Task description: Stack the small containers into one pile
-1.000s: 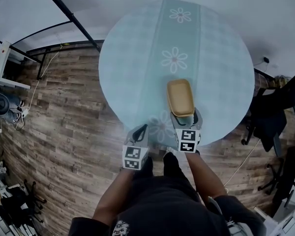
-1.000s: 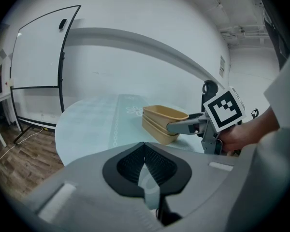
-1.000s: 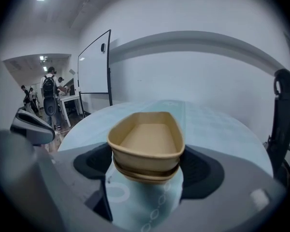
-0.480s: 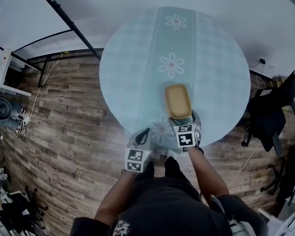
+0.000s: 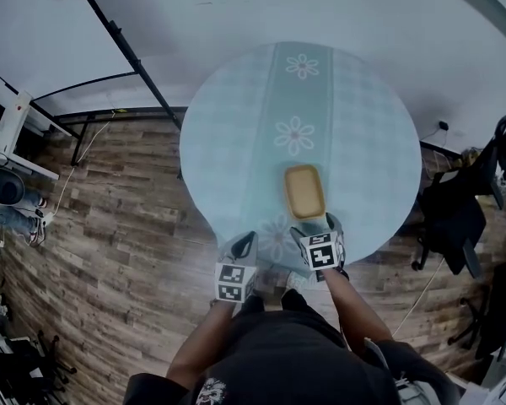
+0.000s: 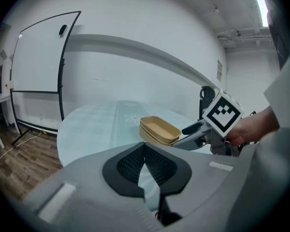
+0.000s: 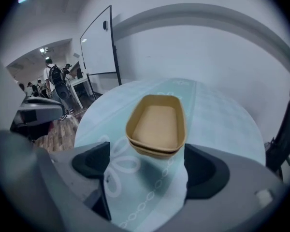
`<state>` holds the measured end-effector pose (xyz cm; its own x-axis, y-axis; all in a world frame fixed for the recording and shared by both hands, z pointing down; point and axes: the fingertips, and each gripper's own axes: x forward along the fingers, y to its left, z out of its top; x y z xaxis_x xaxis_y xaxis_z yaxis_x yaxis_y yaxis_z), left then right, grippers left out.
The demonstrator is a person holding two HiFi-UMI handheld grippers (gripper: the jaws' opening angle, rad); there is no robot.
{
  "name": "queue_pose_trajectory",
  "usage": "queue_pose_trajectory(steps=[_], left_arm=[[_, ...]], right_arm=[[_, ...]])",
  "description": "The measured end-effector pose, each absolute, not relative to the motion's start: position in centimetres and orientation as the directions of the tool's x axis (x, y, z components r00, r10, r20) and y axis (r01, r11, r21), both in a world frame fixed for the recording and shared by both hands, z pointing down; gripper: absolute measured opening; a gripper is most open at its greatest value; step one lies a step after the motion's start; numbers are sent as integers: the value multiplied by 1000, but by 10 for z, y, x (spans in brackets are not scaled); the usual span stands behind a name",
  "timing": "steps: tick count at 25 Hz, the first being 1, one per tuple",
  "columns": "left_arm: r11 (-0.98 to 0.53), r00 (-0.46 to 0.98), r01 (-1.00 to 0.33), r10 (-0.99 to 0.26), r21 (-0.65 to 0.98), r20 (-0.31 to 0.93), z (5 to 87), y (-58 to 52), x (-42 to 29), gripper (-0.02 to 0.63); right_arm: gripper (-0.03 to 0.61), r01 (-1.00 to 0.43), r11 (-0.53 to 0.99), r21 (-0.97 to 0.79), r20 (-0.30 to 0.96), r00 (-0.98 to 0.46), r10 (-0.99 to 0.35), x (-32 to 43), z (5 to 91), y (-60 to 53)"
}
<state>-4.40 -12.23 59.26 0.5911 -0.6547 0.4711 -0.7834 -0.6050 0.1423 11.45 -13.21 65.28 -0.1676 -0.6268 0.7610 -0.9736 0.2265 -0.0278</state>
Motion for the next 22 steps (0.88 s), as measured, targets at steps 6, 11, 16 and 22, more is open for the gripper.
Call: queue_pose_trajectory(steps=[6,11,16,22], left_arm=[[-609,602,-781,-679,134,420,565,-130,-41,-6],[-626,629,-767,-689,142,359,526,-135,-35,-6],[-626,636,-766,-704,145,316,509,-144,-33,-6],[-637,649,-756,-701,151,295,501,-144,-28,-6]], right_arm=[[417,-971,240,9,655,-175,-735,107,592,-136],[129,-983,176,42,507,-131,-852,114,526,-144],[3,-989,149,3,381,-137,-914,116,484,-151],[2,-989,146,10,355,-133,-925,116,472,-144]])
